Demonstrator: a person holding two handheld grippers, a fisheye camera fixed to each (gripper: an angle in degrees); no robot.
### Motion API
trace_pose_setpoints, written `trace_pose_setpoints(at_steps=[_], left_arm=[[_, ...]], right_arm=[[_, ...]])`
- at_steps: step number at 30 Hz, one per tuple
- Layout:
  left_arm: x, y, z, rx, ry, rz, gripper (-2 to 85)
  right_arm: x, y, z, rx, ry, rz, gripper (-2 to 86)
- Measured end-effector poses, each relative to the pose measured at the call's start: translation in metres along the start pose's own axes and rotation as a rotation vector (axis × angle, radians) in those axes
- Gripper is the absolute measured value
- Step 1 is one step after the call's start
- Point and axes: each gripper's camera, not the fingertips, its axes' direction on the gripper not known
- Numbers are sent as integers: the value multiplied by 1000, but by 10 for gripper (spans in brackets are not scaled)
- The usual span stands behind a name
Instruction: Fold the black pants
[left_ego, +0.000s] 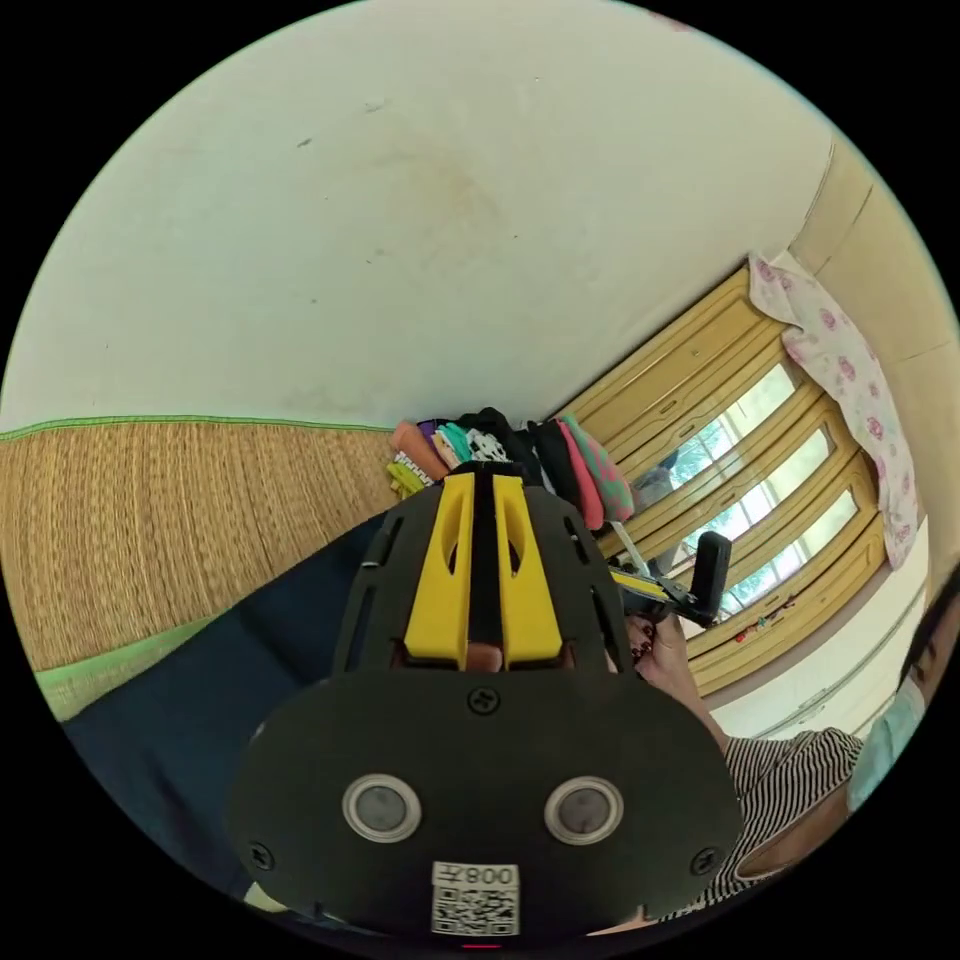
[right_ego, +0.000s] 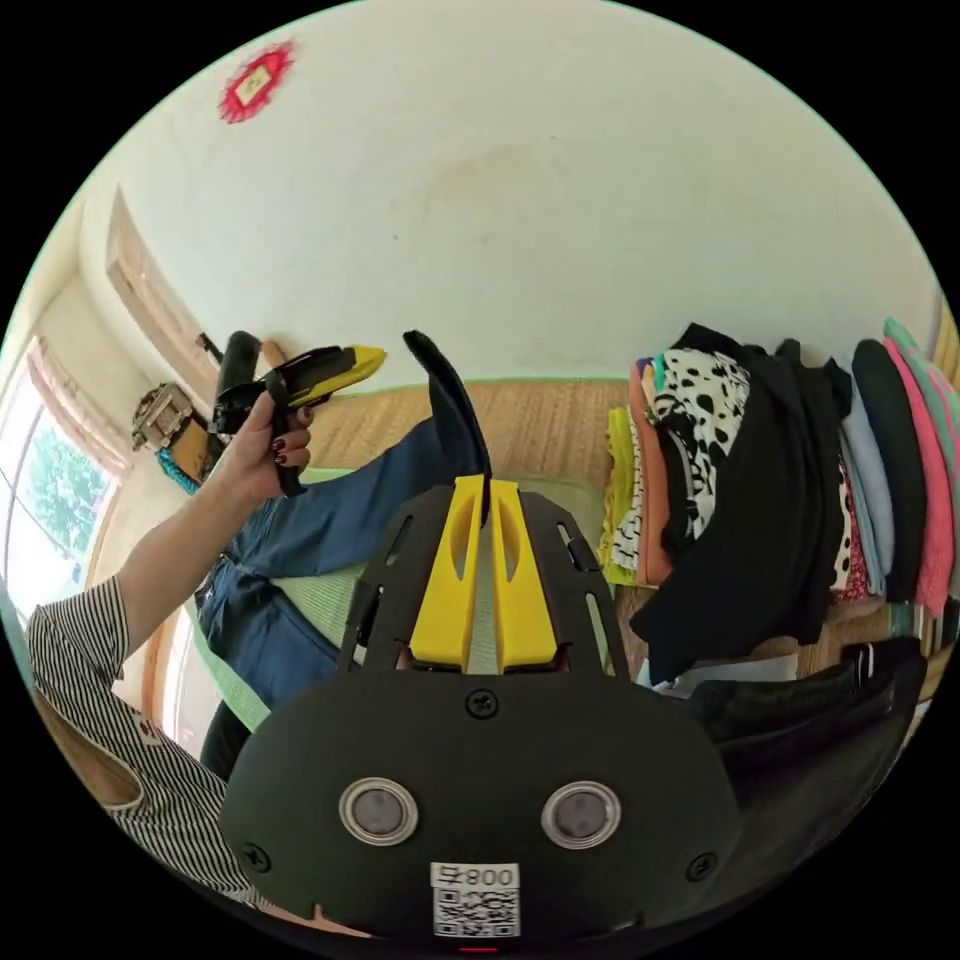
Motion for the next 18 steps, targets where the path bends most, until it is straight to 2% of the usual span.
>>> trace_pose_setpoints(at_steps=[2, 5, 8, 15, 17, 18], left_arm=[[-4, 5, 8, -46, -68, -10, 38], [-18, 38, 11, -153, -61, 11, 41], [-39, 88, -2, -262, -83, -21, 40], [-78, 180, -61, -321, -473, -210, 14], [-86, 194, -59, -371, -473, -233, 8], [-85, 200, -65, -312, -464, -241, 5]], right_arm=[[29, -5, 30, -112, 77, 91, 4], [41, 4, 63, -188, 215, 117, 2], [37, 15, 84, -181, 157, 90, 3], [6, -2, 166, -287, 212, -46, 3], [5, -3, 209, -429, 249, -52, 2], [3, -3, 205, -360, 251, -57, 1]])
